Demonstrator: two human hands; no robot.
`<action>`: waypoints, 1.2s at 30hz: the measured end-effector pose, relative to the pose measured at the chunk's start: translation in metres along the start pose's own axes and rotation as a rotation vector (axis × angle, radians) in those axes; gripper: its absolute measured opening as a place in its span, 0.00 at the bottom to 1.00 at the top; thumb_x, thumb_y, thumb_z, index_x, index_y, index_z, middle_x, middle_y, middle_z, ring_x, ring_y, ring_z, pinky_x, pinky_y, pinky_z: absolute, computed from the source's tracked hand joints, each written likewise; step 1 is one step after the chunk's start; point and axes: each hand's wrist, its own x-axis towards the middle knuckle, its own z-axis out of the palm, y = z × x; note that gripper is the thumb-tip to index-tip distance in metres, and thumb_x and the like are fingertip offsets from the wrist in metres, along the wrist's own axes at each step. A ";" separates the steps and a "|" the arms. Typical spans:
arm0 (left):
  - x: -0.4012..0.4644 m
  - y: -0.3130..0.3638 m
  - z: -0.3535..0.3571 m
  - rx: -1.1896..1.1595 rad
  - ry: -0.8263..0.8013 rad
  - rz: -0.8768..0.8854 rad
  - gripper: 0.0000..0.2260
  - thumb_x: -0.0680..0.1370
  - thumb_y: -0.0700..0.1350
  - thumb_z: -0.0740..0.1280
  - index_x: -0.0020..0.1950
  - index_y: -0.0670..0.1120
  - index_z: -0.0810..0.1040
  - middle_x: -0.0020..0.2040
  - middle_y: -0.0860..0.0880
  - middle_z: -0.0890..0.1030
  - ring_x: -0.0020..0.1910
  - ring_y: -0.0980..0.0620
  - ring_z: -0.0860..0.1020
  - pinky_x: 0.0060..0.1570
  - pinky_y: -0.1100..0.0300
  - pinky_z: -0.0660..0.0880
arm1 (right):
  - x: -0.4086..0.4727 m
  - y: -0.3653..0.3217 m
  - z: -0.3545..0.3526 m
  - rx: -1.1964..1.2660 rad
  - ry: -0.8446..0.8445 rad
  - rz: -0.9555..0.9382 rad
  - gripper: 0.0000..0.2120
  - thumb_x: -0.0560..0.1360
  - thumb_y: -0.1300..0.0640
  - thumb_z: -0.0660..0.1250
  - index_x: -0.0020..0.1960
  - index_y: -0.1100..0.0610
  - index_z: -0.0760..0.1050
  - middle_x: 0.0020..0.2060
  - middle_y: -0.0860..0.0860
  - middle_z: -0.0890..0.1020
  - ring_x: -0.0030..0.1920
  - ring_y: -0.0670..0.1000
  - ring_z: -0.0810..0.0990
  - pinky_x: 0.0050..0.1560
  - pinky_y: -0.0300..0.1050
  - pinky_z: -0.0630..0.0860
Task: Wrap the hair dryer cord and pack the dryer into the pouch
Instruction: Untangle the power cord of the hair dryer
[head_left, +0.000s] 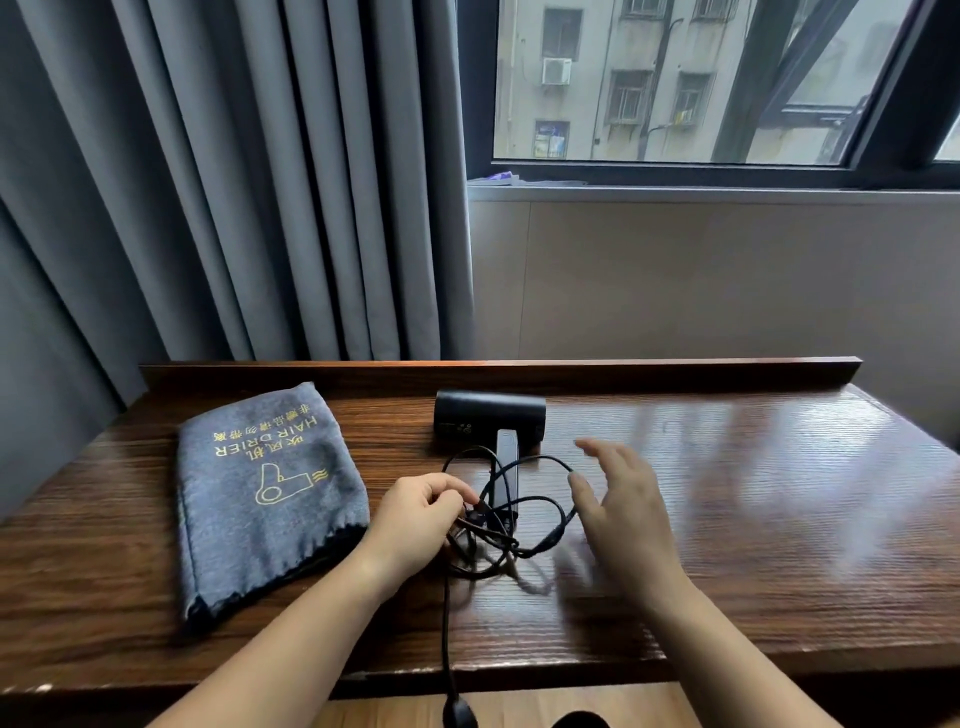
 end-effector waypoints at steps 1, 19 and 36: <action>-0.001 0.001 0.001 0.042 -0.004 0.017 0.12 0.77 0.39 0.62 0.43 0.50 0.84 0.24 0.55 0.76 0.23 0.60 0.70 0.25 0.68 0.67 | -0.001 -0.009 -0.003 -0.018 0.071 -0.164 0.17 0.75 0.63 0.67 0.64 0.54 0.76 0.56 0.49 0.78 0.59 0.51 0.73 0.61 0.37 0.66; -0.011 -0.001 -0.001 0.118 -0.018 0.014 0.04 0.71 0.47 0.62 0.41 0.51 0.76 0.43 0.46 0.84 0.43 0.43 0.81 0.47 0.47 0.77 | 0.016 -0.027 0.025 -0.303 -0.556 -0.702 0.14 0.74 0.45 0.70 0.59 0.44 0.79 0.51 0.46 0.81 0.52 0.52 0.70 0.52 0.49 0.71; -0.009 -0.008 -0.007 -0.011 -0.055 0.011 0.11 0.75 0.38 0.61 0.43 0.51 0.80 0.42 0.50 0.84 0.29 0.58 0.74 0.37 0.58 0.72 | 0.037 0.005 -0.006 0.015 0.103 0.102 0.10 0.77 0.55 0.61 0.37 0.54 0.69 0.35 0.50 0.74 0.37 0.52 0.71 0.36 0.46 0.61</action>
